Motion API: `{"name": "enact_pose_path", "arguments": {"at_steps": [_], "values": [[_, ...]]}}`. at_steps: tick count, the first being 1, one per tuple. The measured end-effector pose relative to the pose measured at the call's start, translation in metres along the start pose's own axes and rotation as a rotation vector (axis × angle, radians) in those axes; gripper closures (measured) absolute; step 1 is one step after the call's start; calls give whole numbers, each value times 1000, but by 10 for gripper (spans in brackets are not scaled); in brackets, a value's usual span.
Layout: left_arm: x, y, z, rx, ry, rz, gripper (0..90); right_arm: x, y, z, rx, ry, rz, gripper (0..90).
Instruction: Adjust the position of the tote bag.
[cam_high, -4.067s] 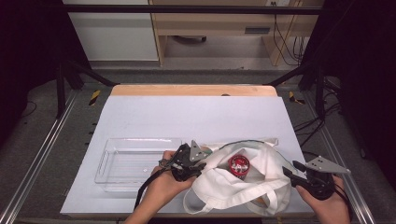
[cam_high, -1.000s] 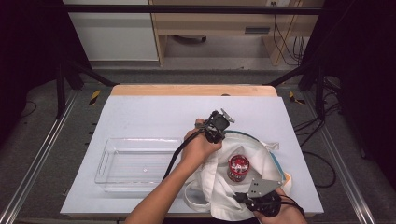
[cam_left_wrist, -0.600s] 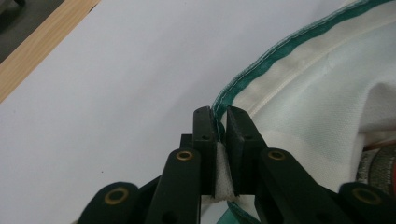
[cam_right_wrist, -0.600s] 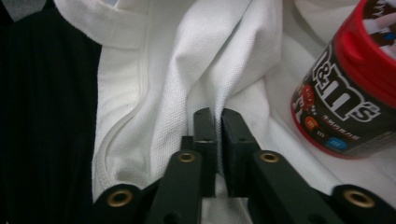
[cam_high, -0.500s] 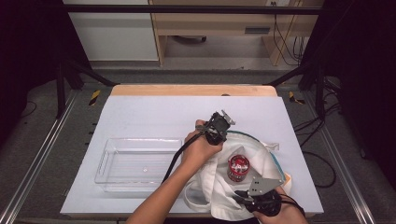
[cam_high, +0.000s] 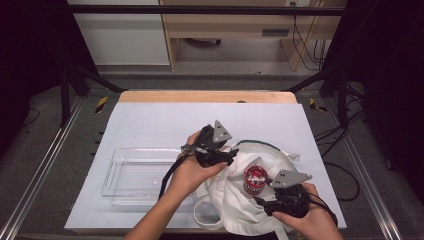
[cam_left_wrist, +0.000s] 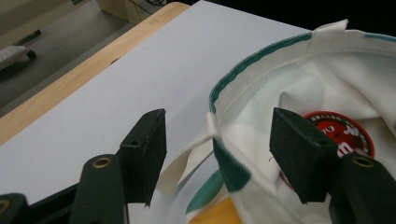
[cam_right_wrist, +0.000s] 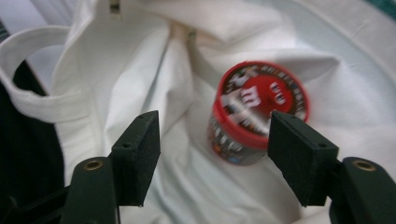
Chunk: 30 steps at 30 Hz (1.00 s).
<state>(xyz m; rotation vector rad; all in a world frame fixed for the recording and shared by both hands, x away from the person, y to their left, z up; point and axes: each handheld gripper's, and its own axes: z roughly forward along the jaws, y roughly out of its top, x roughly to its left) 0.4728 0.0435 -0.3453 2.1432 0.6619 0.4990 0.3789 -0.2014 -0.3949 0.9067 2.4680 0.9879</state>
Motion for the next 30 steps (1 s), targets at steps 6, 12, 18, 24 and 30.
{"name": "enact_pose_path", "arguments": {"at_steps": [6,12,18,24,30], "values": [[14,-23,-37,-5,14,-52,227,-11,14,11,49,-17,-9,301],[21,-44,-58,-35,3,-93,147,-18,17,25,91,-17,-29,200],[20,-59,-58,-9,4,-86,139,-23,19,31,129,5,-47,153],[13,-62,-62,-4,0,-72,138,-26,22,41,143,10,-63,138],[13,-63,-72,-1,32,-55,129,-35,23,48,168,31,-64,117]]}}
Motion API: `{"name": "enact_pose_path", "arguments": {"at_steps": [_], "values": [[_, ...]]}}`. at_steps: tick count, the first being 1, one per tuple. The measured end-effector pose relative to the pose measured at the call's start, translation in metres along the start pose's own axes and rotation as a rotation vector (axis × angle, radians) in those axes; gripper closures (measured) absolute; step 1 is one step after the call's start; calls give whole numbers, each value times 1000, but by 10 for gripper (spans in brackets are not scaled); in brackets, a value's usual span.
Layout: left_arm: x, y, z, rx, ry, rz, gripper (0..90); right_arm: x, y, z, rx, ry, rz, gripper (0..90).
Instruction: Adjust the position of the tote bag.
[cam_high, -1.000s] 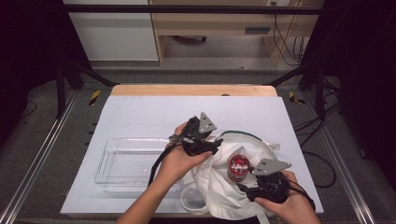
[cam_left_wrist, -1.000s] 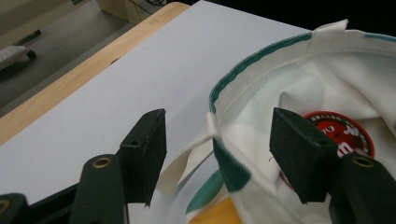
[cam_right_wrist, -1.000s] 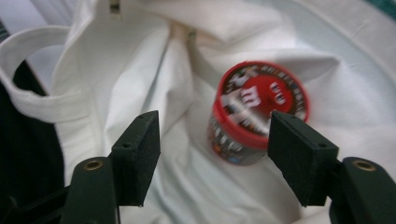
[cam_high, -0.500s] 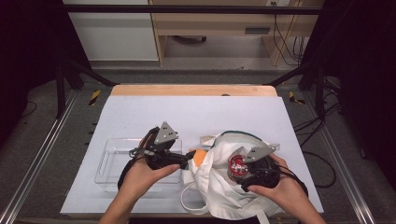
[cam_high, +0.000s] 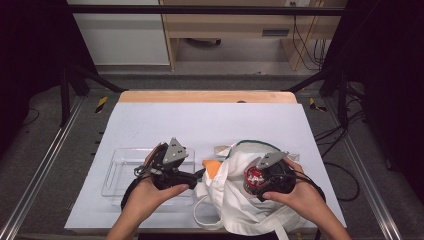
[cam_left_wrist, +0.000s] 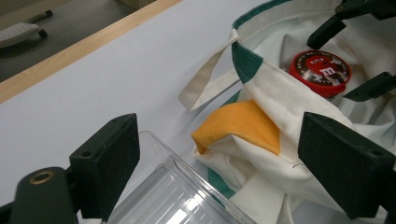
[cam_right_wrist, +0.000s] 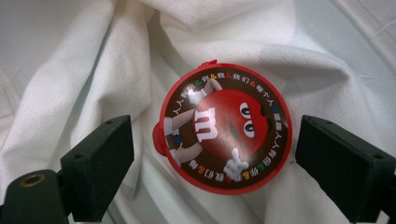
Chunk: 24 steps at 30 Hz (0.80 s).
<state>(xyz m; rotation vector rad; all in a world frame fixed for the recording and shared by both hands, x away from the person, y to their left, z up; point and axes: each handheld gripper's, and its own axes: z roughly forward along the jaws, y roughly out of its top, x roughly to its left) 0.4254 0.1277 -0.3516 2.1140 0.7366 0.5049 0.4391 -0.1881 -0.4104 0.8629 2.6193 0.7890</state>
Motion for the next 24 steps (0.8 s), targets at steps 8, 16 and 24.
{"name": "enact_pose_path", "arguments": {"at_steps": [8,16,24], "values": [[5,-20,-9,39,23,-10,121,-4,6,9,23,32,-22,103],[16,-27,-11,49,19,-49,102,-7,6,15,43,52,-34,129],[23,-31,-14,52,33,-75,100,-7,6,20,67,55,-66,173]]}}
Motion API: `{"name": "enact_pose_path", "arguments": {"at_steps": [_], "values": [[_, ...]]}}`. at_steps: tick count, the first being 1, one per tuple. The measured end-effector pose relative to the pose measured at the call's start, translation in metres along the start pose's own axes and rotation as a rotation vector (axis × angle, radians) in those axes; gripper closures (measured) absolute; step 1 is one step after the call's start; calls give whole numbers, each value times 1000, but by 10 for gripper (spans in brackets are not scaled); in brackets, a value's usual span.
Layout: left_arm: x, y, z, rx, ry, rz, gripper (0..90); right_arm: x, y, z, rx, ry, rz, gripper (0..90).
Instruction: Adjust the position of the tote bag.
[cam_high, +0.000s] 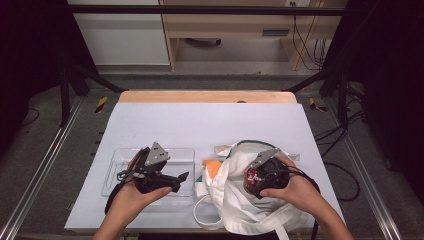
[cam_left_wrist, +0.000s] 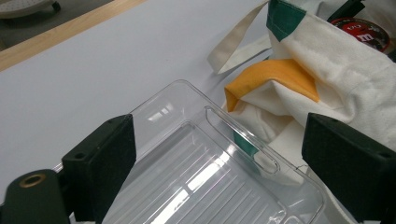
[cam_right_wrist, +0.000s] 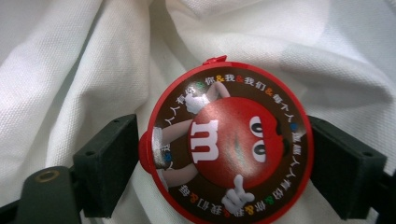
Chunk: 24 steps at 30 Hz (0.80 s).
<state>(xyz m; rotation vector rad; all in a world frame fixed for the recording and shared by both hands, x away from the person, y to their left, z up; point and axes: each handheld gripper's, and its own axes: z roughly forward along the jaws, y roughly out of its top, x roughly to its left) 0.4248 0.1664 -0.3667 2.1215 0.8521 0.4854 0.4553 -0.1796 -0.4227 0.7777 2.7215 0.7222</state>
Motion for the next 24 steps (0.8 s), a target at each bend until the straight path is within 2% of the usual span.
{"name": "enact_pose_path", "arguments": {"at_steps": [3,6,10,13,16,20,24], "values": [[2,-1,1,9,0,0,100,1,1,1,2,-24,-9,231],[4,-2,1,11,2,-5,100,1,1,0,13,-23,-13,237],[5,-3,1,11,4,-11,100,3,4,-1,46,-40,6,240],[5,-3,1,14,7,-11,100,4,6,-2,45,-49,17,240],[6,-4,1,13,10,-13,100,5,7,-10,26,-59,21,240],[8,-5,3,25,4,-20,89,7,10,-30,-13,-55,27,241],[11,-7,4,26,8,-34,82,10,13,-41,-15,-64,32,240]]}}
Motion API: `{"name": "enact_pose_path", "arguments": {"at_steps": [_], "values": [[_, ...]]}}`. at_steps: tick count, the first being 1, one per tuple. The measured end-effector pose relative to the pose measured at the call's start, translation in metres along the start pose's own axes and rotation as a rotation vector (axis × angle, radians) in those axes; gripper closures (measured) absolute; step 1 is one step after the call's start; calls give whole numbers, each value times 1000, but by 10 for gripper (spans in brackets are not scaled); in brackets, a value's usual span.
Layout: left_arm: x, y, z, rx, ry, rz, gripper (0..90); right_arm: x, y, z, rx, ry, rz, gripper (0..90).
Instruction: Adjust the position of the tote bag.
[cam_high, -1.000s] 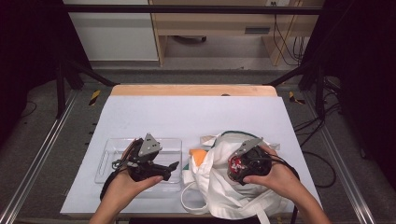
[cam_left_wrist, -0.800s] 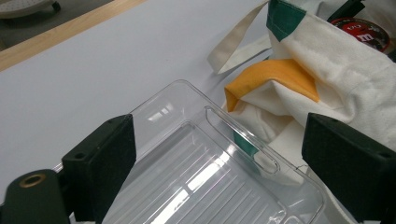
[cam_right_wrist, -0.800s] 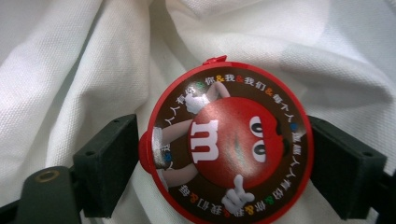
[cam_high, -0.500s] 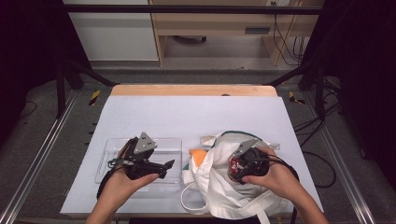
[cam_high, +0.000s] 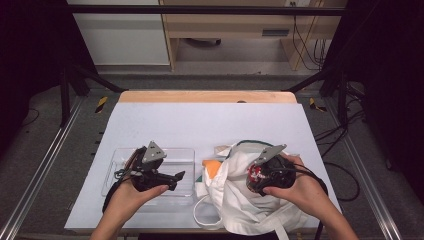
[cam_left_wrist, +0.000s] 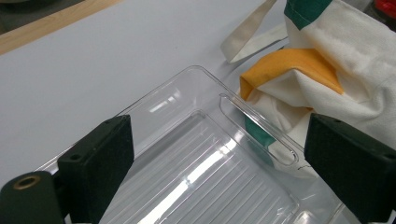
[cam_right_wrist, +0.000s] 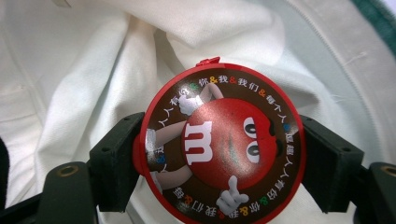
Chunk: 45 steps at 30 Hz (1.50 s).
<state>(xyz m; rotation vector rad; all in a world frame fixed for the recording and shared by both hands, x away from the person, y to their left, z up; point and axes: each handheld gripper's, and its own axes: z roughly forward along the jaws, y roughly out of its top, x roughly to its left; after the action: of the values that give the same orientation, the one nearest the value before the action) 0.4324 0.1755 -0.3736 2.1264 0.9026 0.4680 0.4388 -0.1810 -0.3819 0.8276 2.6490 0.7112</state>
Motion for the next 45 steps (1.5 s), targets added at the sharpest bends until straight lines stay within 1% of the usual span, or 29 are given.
{"name": "enact_pose_path", "arguments": {"at_steps": [3,5,6,8,10,14,16,18,19,20,21,23,25,26,29,34,35,36,39,40,41,45], "values": [[4,-2,0,12,13,-6,80,0,3,-7,-9,-5,-4,240],[6,-3,0,13,11,-7,79,-1,5,-13,-11,-15,-8,240],[8,-3,0,8,12,-15,78,-2,6,-16,-13,-20,-10,240],[12,-4,0,1,19,-29,77,-4,9,-24,-27,-29,-2,241],[17,-5,-1,4,20,-36,73,-6,12,-32,-43,-33,11,241],[24,-8,-3,-3,33,-53,71,-7,18,-42,-65,-49,13,240],[29,-10,-4,-10,43,-71,64,-8,25,-50,-74,-55,9,240],[33,-11,-5,-10,38,-70,60,-9,32,-55,-80,-56,-4,240],[35,-12,-6,-16,37,-77,60,-10,35,-57,-83,-56,-3,240],[39,-14,-7,-12,45,-83,59,-11,39,-60,-86,-53,-7,240],[41,-14,-8,-17,47,-90,58,-13,46,-64,-84,-52,-10,240],[45,-17,-10,-13,65,-96,57,-15,52,-66,-87,-59,-16,240],[48,-19,-11,-3,69,-100,56,-18,61,-69,-92,-69,-21,240],[48,-20,-12,9,73,-86,56,-19,64,-71,-93,-70,-21,240],[49,-20,-12,11,90,-80,56,-19,74,-74,-108,-76,-11,240],[53,-22,-15,9,78,-70,46,-18,89,-74,-118,-83,-19,240],[54,-22,-16,0,82,-78,46,-20,93,-75,-127,-80,-19,240],[55,-22,-17,2,83,-77,46,-21,97,-75,-130,-77,-24,240],[58,-24,-20,-9,83,-87,44,-23,103,-75,-137,-81,-32,240],[60,-24,-21,-8,79,-82,40,-24,106,-75,-141,-82,-34,240],[60,-25,-21,-15,76,-88,35,-25,109,-75,-147,-82,-34,240],[64,-28,-21,-5,70,-84,33,-28,119,-75,-162,-84,-37,240]]}}
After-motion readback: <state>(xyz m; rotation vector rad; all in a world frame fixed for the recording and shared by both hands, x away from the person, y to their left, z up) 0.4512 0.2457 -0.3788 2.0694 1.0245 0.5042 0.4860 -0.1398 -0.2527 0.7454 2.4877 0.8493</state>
